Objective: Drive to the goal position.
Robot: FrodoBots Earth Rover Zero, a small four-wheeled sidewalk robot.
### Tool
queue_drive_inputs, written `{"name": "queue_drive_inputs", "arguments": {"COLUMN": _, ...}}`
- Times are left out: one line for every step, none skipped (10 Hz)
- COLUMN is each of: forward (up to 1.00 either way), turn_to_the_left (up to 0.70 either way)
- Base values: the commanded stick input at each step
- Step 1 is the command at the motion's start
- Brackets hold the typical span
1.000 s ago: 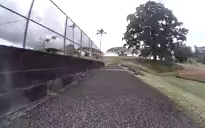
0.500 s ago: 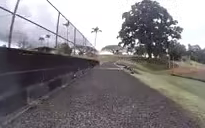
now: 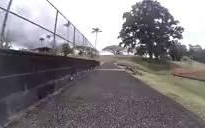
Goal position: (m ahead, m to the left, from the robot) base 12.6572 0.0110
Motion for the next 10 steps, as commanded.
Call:
{"name": "queue_drive_inputs", "arguments": {"forward": 0.70, "turn_to_the_left": 0.01}}
{"name": "queue_drive_inputs", "arguments": {"forward": 0.70, "turn_to_the_left": 0.00}}
{"name": "queue_drive_inputs", "arguments": {"forward": 0.70, "turn_to_the_left": -0.04}}
{"name": "queue_drive_inputs", "arguments": {"forward": 0.70, "turn_to_the_left": -0.18}}
{"name": "queue_drive_inputs", "arguments": {"forward": 0.70, "turn_to_the_left": -0.25}}
{"name": "queue_drive_inputs", "arguments": {"forward": 0.70, "turn_to_the_left": -0.22}}
{"name": "queue_drive_inputs", "arguments": {"forward": 0.70, "turn_to_the_left": -0.05}}
{"name": "queue_drive_inputs", "arguments": {"forward": 0.70, "turn_to_the_left": 0.00}}
{"name": "queue_drive_inputs", "arguments": {"forward": 0.70, "turn_to_the_left": 0.01}}
{"name": "queue_drive_inputs", "arguments": {"forward": 0.70, "turn_to_the_left": 0.00}}
